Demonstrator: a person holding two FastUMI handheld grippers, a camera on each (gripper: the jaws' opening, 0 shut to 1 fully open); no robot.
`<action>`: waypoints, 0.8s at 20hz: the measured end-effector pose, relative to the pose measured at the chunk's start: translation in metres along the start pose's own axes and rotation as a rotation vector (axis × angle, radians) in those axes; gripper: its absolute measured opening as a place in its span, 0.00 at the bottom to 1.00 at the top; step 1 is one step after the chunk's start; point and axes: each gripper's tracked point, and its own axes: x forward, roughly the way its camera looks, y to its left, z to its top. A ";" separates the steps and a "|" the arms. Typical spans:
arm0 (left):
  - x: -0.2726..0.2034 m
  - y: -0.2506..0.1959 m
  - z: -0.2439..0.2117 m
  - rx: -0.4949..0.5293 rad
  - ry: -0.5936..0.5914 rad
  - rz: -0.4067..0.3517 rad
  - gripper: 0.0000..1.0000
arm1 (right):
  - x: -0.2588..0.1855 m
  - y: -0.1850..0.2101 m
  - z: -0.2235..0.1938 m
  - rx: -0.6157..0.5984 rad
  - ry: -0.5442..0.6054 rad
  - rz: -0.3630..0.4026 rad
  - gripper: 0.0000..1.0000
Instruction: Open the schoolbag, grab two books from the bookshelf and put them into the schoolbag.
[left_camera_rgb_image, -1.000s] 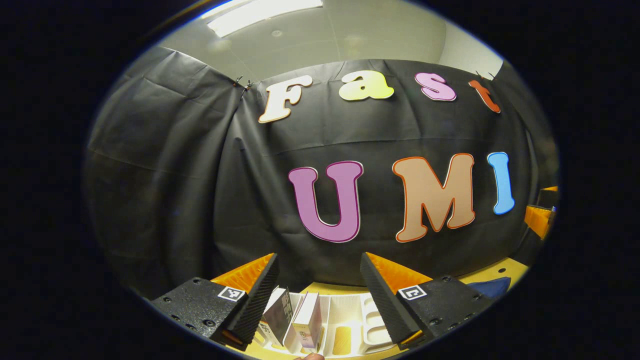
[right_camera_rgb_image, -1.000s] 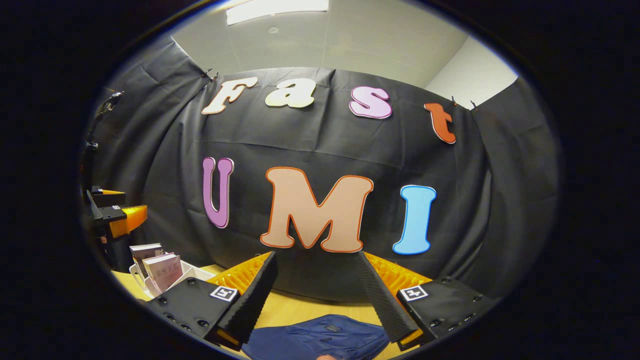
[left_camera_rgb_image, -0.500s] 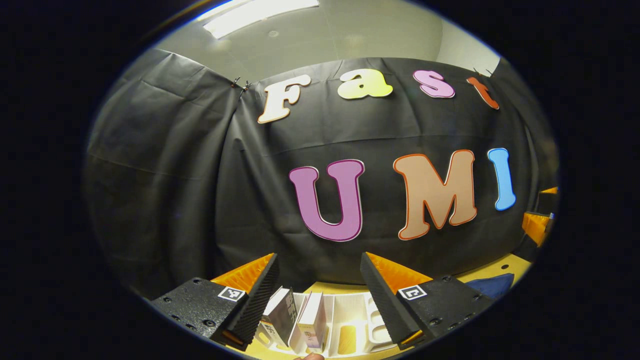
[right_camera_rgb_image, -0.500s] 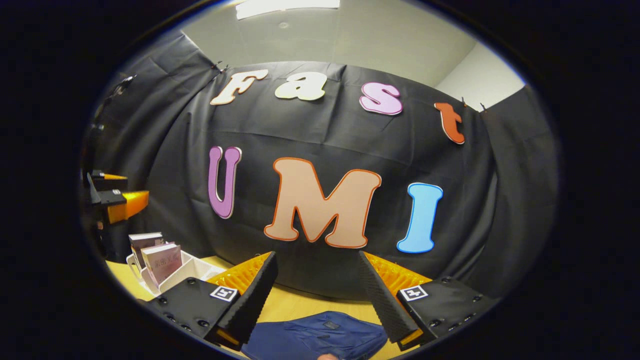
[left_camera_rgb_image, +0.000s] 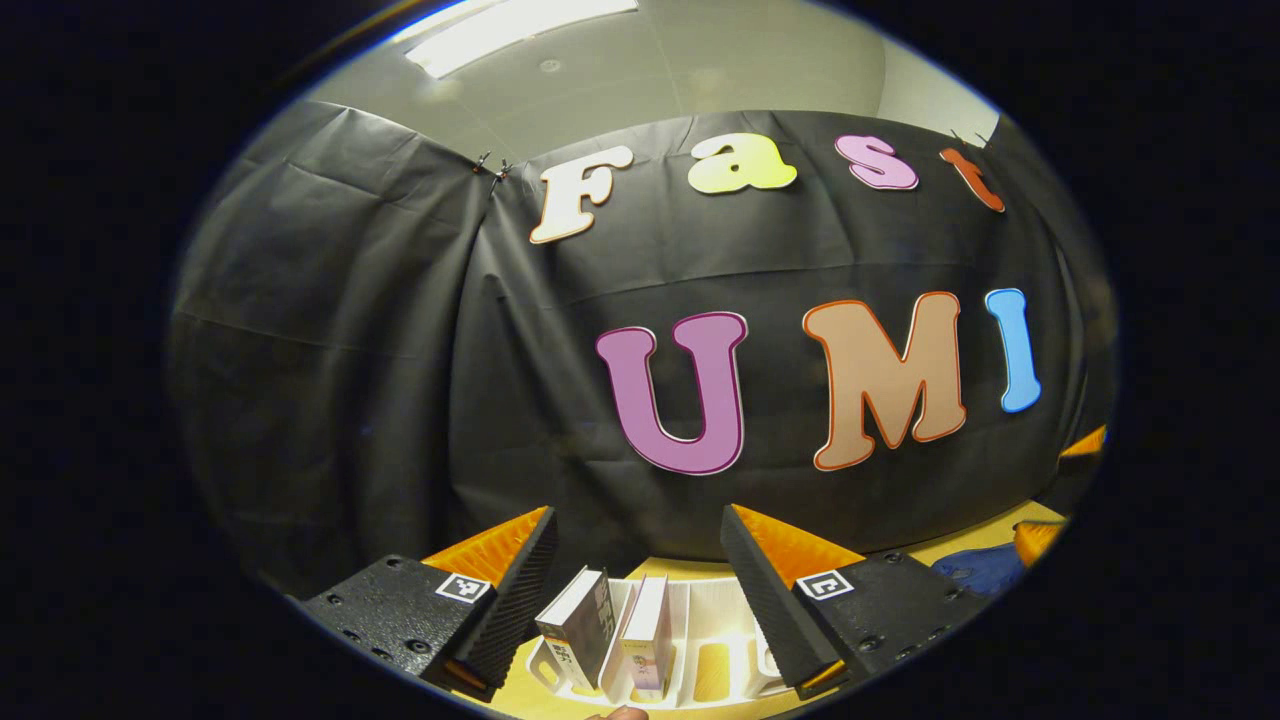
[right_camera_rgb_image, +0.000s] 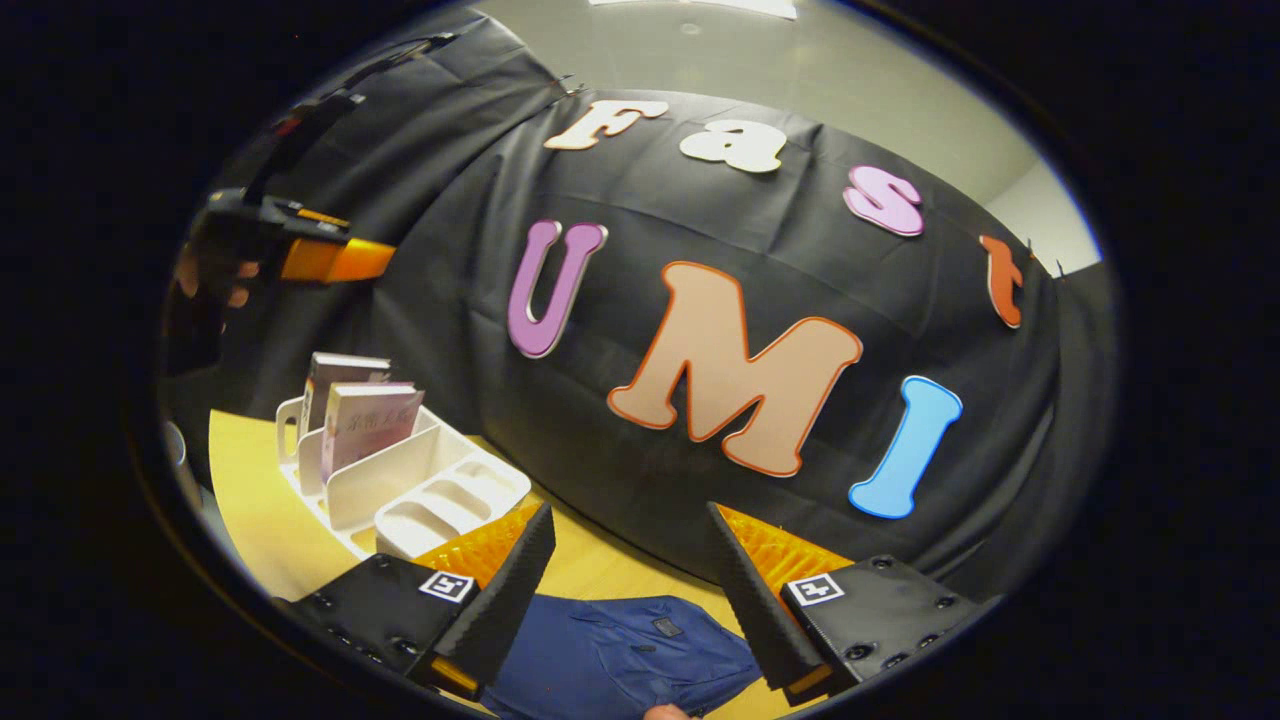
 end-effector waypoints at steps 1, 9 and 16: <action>-0.002 0.003 -0.001 0.002 0.001 0.004 0.97 | 0.002 0.009 -0.007 -0.016 0.011 0.021 1.00; -0.013 0.027 -0.004 0.005 0.019 0.057 0.97 | 0.006 0.071 -0.069 -0.097 0.123 0.176 1.00; -0.020 0.052 -0.011 0.013 0.037 0.113 0.97 | 0.005 0.110 -0.127 -0.135 0.236 0.273 0.98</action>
